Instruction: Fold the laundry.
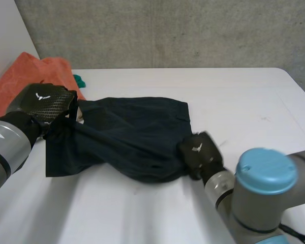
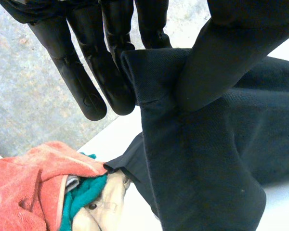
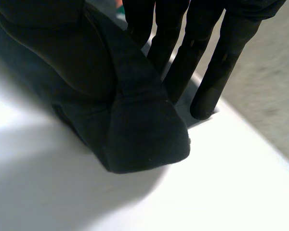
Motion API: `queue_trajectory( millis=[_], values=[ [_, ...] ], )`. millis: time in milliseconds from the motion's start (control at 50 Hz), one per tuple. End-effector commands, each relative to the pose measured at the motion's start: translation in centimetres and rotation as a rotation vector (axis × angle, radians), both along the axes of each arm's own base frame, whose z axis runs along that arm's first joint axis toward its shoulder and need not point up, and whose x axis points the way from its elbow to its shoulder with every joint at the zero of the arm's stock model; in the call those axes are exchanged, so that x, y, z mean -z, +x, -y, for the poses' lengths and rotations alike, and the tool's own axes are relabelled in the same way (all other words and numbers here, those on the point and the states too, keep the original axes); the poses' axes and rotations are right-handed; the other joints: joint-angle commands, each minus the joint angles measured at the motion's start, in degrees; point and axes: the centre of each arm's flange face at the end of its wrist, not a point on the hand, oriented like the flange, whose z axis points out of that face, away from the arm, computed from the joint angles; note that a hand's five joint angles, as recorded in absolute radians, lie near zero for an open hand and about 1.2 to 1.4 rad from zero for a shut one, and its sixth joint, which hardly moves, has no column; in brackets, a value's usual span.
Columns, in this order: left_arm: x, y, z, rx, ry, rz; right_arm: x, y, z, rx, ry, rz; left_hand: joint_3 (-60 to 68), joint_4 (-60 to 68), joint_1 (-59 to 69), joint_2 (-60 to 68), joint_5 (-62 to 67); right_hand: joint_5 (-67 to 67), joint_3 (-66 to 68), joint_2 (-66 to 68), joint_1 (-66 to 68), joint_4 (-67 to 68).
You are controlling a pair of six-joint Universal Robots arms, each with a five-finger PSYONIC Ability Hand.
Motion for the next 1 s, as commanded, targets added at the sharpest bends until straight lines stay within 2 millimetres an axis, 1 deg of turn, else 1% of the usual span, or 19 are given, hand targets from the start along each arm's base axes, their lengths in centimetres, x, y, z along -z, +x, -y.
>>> queue_trajectory(
  millis=[20, 80, 140, 220, 300, 420, 480, 500, 560, 580, 600, 640, 660, 720, 740, 820, 880, 940, 1000],
  values=[
    [1.1, 0.4, -1.5, 0.036, 0.074, 0.028, -9.9, -3.0, 0.9, 0.089, -0.163, 0.094, 11.94, 11.32, 15.56, 11.64, 13.28, 12.88, 12.45, 14.38, 17.55, 11.76],
    [2.3, 0.6, -2.9, 0.089, 0.152, 0.071, -12.7, -4.7, 0.7, 0.075, -0.113, 0.028, 11.94, 11.32, 15.56, 11.64, 13.28, 12.88, 12.45, 14.38, 17.55, 11.76],
    [3.6, 0.7, -4.2, 0.144, 0.234, 0.115, -14.0, -6.3, 0.0, 0.041, -0.009, -0.070, 11.94, 11.32, 15.56, 11.64, 13.28, 12.88, 12.45, 14.38, 17.55, 11.76],
    [5.0, 0.7, -5.9, 0.211, 0.327, 0.157, -13.5, -8.2, -1.3, -0.010, 0.181, -0.221, 11.94, 11.32, 15.56, 11.64, 13.28, 12.88, 12.45, 14.38, 17.55, 11.76],
    [6.8, 0.2, -6.6, 0.270, 0.406, 0.198, -12.5, -8.6, -2.2, -0.110, 0.231, -0.353, 11.94, 11.32, 15.56, 11.64, 13.28, 12.88, 12.45, 14.38, 17.55, 11.76],
    [9.0, -1.3, -4.1, 0.292, 0.424, 0.251, -8.9, -8.1, 0.1, -0.141, 0.250, -0.453, 11.94, 11.32, 15.56, 11.64, 13.28, 12.88, 12.45, 14.38, 17.55, 11.76],
    [9.2, -2.5, -0.6, 0.245, 0.333, 0.278, -7.2, -7.4, 2.1, -0.109, 0.267, -0.458, 11.94, 11.32, 15.56, 11.64, 13.28, 12.88, 12.45, 14.38, 17.55, 11.76],
    [8.8, -3.1, 1.6, 0.213, 0.261, 0.294, -7.0, -7.0, 2.7, -0.101, 0.259, -0.454, 11.94, 11.32, 15.56, 11.64, 13.28, 12.88, 12.45, 14.38, 17.55, 11.76],
    [7.2, -4.2, 5.0, 0.165, 0.112, 0.319, -7.8, -5.2, 5.7, -0.053, 0.165, -0.412, 11.94, 11.32, 15.56, 11.64, 13.28, 12.88, 12.45, 14.38, 17.55, 11.76],
    [5.5, -4.9, 7.3, 0.132, -0.005, 0.329, -8.5, -4.7, 6.5, -0.034, 0.128, -0.391, 11.94, 11.32, 15.56, 11.64, 13.28, 12.88, 12.45, 14.38, 17.55, 11.76],
    [4.4, -5.2, 8.4, 0.118, -0.069, 0.332, -10.6, -3.8, 8.4, 0.008, 0.022, -0.334, 11.94, 11.32, 15.56, 11.64, 13.28, 12.88, 12.45, 14.38, 17.55, 11.76],
    [1.3, -5.9, 10.2, 0.087, -0.212, 0.317, -13.5, -3.1, 10.4, 0.053, -0.106, -0.257, 11.94, 11.32, 15.56, 11.64, 13.28, 12.88, 12.45, 14.38, 17.55, 11.76],
    [-2.0, -6.2, 11.4, 0.059, -0.349, 0.289, -16.6, -2.5, 12.0, 0.091, -0.248, -0.162, 11.94, 11.32, 15.56, 11.64, 13.28, 12.88, 12.45, 14.38, 17.55, 11.76],
    [-7.0, -6.6, 12.7, 0.023, -0.556, 0.212, -21.5, -1.8, 13.7, 0.127, -0.471, -0.002, 11.94, 11.32, 15.56, 11.64, 13.28, 12.88, 12.45, 14.38, 17.55, 11.76],
    [-10.0, -6.6, 13.2, 0.001, -0.689, 0.151, -24.0, -1.5, 14.4, 0.139, -0.599, 0.098, 11.94, 11.32, 15.56, 11.64, 13.28, 12.88, 12.45, 14.38, 17.55, 11.76],
    [-15.3, -6.4, 12.9, -0.024, -0.931, 0.012, -29.1, -1.4, 14.5, 0.155, -0.871, 0.304, 11.94, 11.32, 15.56, 11.64, 13.28, 12.88, 12.45, 14.38, 17.55, 11.76],
    [-16.6, -6.4, 12.6, -0.018, -1.002, -0.036, -29.8, -1.2, 14.4, 0.153, -0.933, 0.341, 11.94, 11.32, 15.56, 11.64, 13.28, 12.88, 12.45, 14.38, 17.55, 11.76],
    [-16.0, -6.4, 12.6, 0.001, -0.987, -0.032, -29.4, -0.3, 14.4, 0.130, -0.930, 0.348, 11.94, 11.32, 15.56, 11.64, 13.28, 12.88, 12.45, 14.38, 17.55, 11.76],
    [-14.3, -6.3, 13.1, 0.005, -0.926, -0.007, -28.1, 0.3, 15.0, 0.123, -0.900, 0.331, 11.94, 11.32, 15.56, 11.64, 13.28, 12.88, 12.45, 14.38, 17.55, 11.76]
  ],
)
